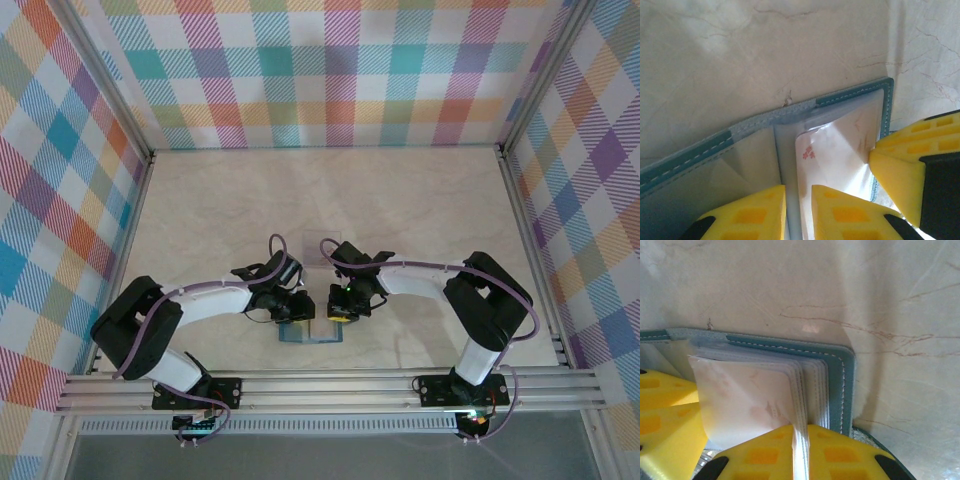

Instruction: Take the credit cards out of the card holder

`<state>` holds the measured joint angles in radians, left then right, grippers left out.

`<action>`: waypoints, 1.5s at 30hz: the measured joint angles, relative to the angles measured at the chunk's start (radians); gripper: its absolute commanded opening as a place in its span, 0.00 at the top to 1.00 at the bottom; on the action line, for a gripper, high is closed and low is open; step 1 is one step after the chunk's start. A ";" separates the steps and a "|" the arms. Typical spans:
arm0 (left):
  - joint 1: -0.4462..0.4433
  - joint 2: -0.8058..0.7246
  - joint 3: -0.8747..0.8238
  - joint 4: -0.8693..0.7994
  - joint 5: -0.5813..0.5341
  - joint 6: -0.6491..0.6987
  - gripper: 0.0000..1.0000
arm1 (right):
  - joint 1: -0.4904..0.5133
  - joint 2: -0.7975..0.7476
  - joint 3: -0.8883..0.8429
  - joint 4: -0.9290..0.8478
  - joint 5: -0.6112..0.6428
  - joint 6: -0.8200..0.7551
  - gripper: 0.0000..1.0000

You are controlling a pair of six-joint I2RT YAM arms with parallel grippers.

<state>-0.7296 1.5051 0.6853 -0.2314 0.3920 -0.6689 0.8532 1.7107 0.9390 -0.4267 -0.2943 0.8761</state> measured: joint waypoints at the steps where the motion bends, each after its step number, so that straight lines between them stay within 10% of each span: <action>1: 0.000 0.006 0.000 0.003 0.001 0.000 0.79 | 0.000 0.000 0.000 0.000 0.000 0.000 0.85; 45: 0.006 -0.031 0.024 -0.072 -0.034 0.011 0.72 | 0.002 0.006 0.011 -0.007 0.000 -0.002 0.69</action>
<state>-0.7231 1.4746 0.7094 -0.3038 0.3584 -0.6579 0.8555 1.7172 0.9504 -0.4339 -0.2939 0.8745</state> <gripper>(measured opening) 0.276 0.283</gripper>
